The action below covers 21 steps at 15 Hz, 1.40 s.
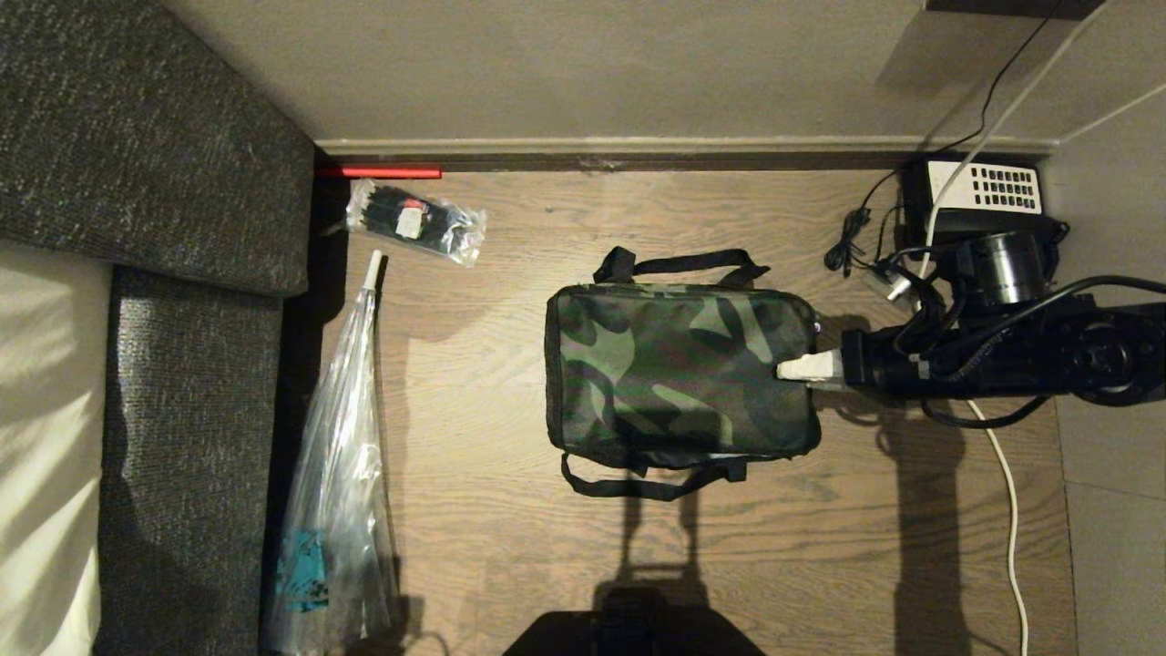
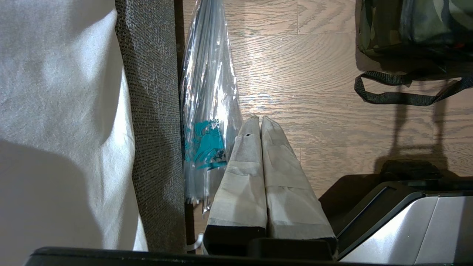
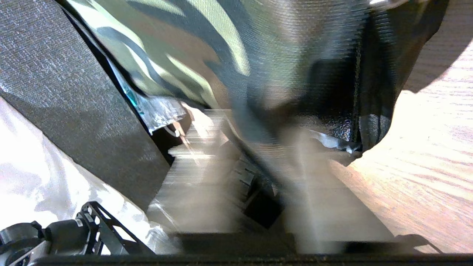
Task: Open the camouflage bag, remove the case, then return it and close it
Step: Open the top of the storage box
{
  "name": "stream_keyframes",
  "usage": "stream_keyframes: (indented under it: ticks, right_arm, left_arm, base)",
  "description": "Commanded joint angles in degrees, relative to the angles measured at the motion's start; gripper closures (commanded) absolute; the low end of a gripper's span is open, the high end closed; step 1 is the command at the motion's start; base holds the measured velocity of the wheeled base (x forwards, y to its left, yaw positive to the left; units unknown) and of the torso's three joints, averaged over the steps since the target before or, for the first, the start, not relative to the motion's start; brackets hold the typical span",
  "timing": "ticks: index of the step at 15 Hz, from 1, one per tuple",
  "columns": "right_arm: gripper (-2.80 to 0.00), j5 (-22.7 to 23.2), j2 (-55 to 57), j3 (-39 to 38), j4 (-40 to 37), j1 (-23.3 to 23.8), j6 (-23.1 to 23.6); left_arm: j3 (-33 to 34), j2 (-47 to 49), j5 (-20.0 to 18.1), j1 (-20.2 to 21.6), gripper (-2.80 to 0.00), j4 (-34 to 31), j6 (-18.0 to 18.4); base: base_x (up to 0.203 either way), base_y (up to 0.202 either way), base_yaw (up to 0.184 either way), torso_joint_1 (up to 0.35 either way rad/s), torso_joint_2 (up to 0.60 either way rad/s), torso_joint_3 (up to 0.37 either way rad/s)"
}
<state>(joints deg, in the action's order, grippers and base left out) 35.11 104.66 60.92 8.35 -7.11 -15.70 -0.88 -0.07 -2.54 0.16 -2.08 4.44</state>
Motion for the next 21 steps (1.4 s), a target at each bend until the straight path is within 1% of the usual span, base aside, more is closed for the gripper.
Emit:
stream_keyframes:
  ticks: [1, 13, 21]
  right_arm:
    - [0.00, 0.22, 0.01, 0.25, 0.08, -0.01, -0.21]
    - [0.00, 0.40, -4.69, 1.38, -1.09, 1.74, -0.29]
    - [0.00, 0.55, -5.34, 2.01, -1.99, 1.81, -0.33]
  left_arm:
    - [0.00, 0.07, -0.01, 0.02, 0.00, -0.02, 0.05]
    - [0.00, 0.07, -0.01, 0.02, 0.00, -0.02, 0.05]
    - [0.00, 0.07, -0.01, 0.00, 0.00, -0.02, 0.05]
  base:
    - [0.000, 0.000, 0.000, 0.000, 0.00, 0.000]
    - [0.000, 0.000, 0.000, 0.000, 0.00, 0.000]
    - [0.000, 0.000, 0.000, 0.000, 0.00, 0.000]
